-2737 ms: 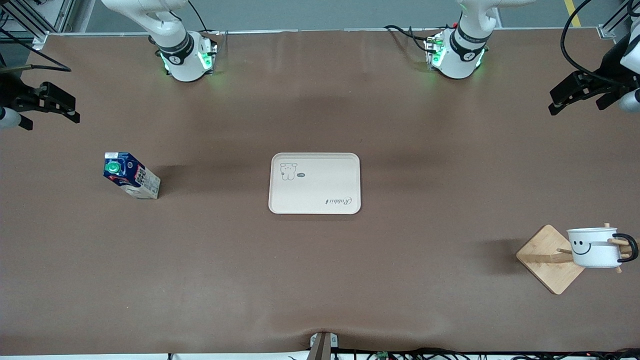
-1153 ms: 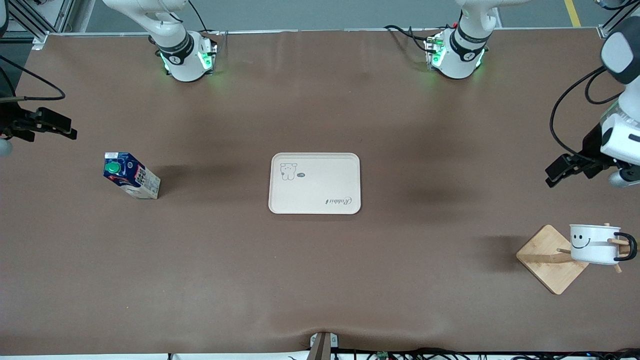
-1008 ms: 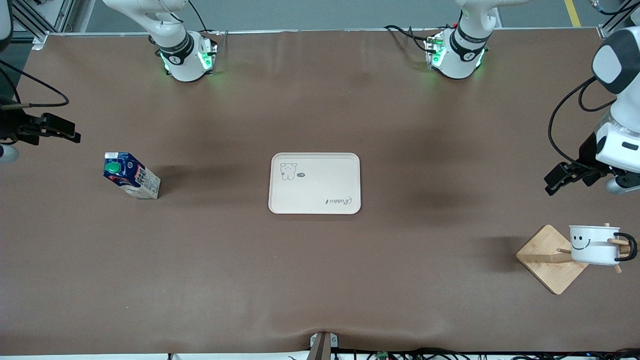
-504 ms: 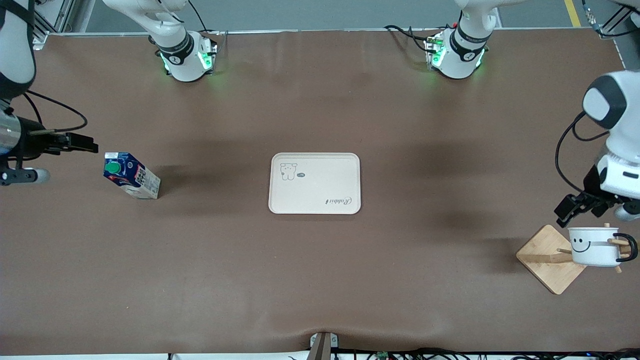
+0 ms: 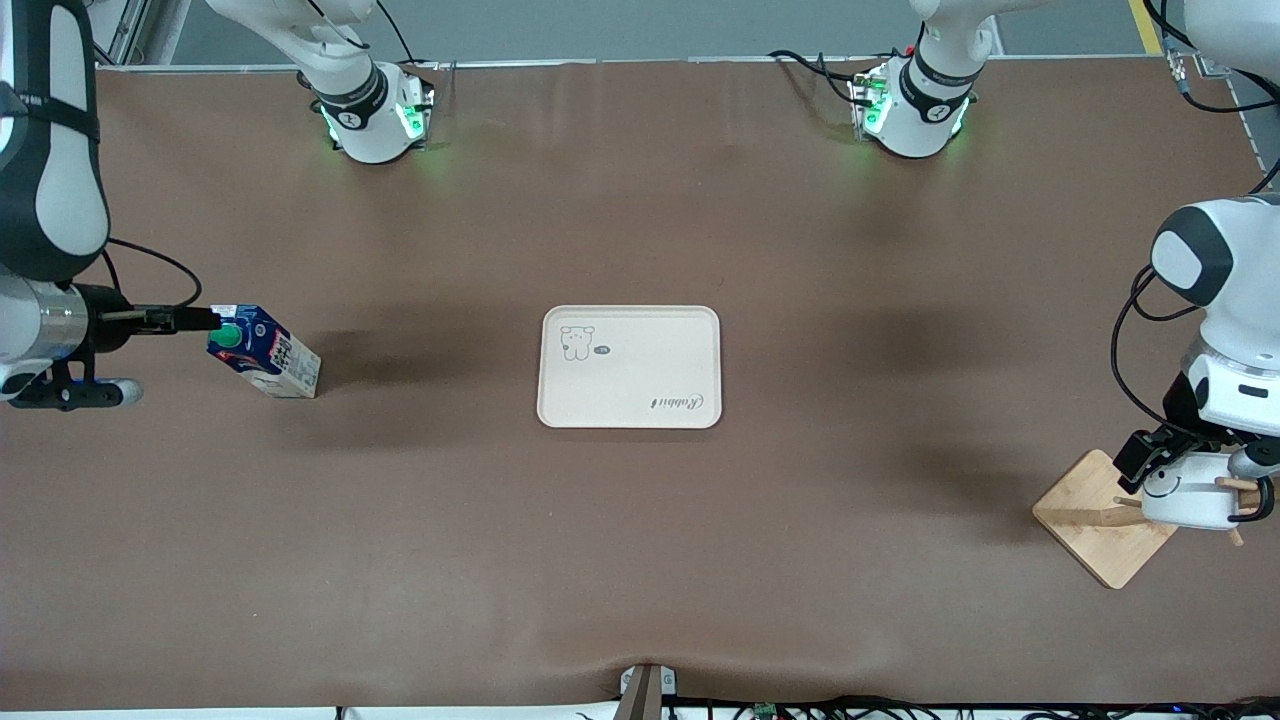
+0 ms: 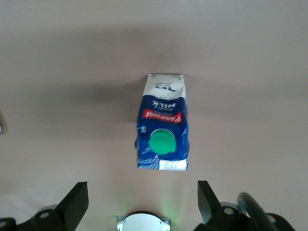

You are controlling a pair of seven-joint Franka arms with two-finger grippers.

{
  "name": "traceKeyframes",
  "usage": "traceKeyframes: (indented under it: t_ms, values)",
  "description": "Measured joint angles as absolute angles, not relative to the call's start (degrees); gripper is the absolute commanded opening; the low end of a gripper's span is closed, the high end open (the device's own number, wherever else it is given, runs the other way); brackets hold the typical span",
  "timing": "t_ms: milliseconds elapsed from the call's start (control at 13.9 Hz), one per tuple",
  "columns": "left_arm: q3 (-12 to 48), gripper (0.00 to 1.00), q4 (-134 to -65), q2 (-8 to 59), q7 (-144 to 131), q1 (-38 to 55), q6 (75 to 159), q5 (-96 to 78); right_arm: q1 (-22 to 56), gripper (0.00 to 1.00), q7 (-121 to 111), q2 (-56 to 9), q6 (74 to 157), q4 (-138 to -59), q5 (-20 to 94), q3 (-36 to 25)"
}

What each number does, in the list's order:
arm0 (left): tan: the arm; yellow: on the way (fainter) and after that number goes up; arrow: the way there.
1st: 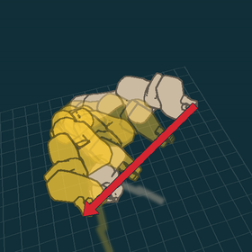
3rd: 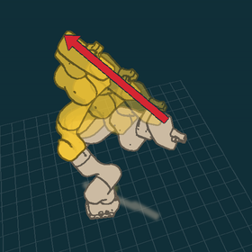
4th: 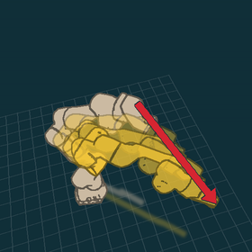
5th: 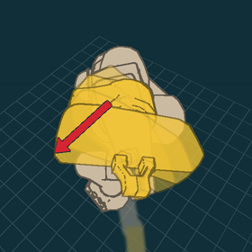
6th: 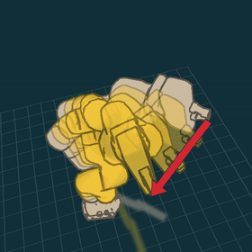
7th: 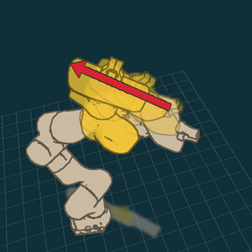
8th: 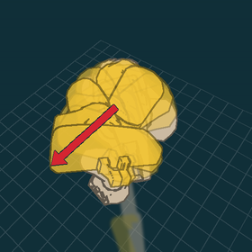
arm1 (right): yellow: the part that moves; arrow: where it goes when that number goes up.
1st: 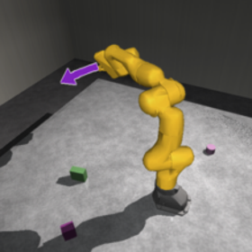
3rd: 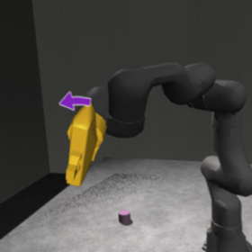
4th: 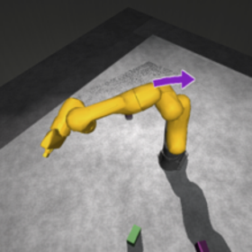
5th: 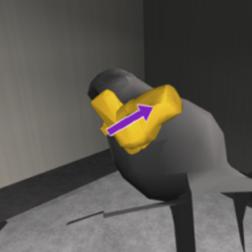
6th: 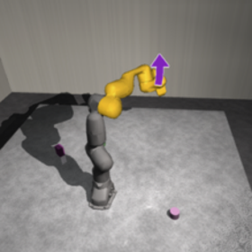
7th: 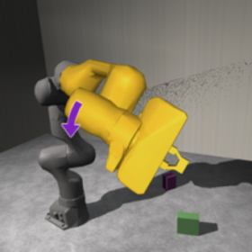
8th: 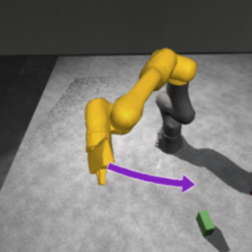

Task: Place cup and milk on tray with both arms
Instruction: 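Grasp the milk carton with the right gripper while the left gripper grasps the mug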

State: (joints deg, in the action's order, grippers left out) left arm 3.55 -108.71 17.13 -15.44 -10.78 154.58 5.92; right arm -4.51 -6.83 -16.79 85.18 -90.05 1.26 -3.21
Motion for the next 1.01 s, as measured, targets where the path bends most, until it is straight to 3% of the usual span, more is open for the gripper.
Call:
traceKeyframes:
  t_ms: [144,432,1008]
  values:
    - [3.57,0.22,-108.46,17.40,-15.46,-10.70,154.58,5.92,-6.04,1.00,-6.83,-17.69,86.17,-90.05,2.15,-3.23]
    - [3.59,0.01,-108.37,17.61,-15.42,-10.68,154.58,5.92,-6.36,1.00,-6.83,-18.98,86.31,-90.13,2.75,-2.96]
    - [3.84,0.00,-107.92,17.63,-13.30,-10.37,154.74,6.19,-5.69,1.00,-6.84,-20.12,94.40,-98.23,2.09,-2.53]
